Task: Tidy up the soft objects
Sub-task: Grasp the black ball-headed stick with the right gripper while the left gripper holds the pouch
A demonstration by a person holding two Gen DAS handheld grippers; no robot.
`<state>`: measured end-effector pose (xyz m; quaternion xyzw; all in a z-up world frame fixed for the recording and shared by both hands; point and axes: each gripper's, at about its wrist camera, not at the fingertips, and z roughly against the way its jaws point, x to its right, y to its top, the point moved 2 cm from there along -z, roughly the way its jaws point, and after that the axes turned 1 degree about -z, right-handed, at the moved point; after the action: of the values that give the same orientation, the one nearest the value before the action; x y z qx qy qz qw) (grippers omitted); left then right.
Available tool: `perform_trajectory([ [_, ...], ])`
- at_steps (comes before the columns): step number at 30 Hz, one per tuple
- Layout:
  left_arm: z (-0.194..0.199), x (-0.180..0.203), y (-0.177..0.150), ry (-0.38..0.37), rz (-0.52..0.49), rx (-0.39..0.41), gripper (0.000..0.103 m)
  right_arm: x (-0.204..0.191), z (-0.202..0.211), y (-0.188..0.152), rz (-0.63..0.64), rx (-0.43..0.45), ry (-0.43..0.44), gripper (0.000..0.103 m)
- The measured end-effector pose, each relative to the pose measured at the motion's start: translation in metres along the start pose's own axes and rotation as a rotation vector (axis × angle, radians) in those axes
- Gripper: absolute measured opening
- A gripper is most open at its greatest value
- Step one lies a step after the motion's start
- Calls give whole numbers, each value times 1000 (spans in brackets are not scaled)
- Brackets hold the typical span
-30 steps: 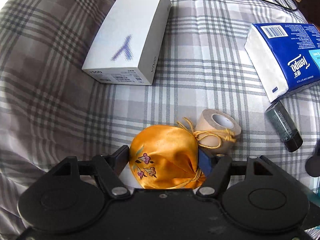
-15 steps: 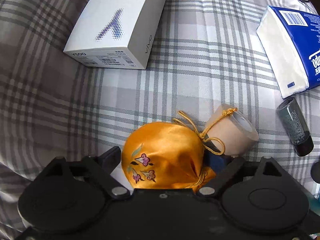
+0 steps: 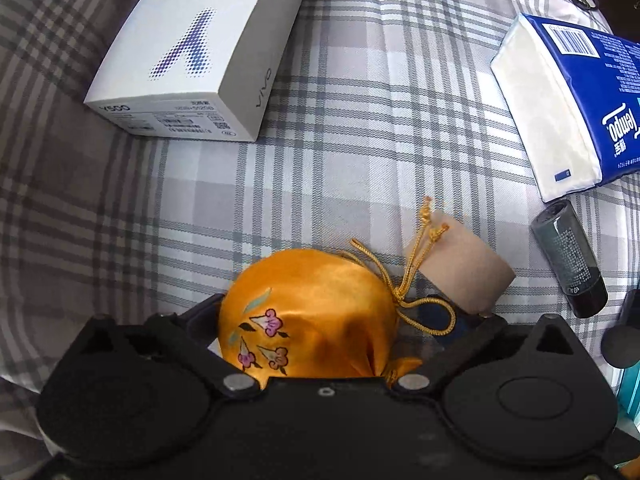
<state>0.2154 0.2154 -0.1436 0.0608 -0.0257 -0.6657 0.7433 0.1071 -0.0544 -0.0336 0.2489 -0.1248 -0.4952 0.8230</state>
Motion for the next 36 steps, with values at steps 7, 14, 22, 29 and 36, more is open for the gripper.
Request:
perform_trajectory([
  [7,0,7,3,-27,12,35,103,-13,5,9,36,96,-12,60],
  [14,3,14,-6,-16,52,86,103,-18,-10,-10,156,-27,-20,55],
  [22,3,8,-4,-37,49,78,103,-34,-24,-53,428,-120,-62,54],
  [29,4,5,-5,-42,46,85,103,-26,-35,-56,432,-162,-59,54],
  [36,5,6,-5,-45,39,98,103,-26,-45,-59,456,-205,-40,54],
])
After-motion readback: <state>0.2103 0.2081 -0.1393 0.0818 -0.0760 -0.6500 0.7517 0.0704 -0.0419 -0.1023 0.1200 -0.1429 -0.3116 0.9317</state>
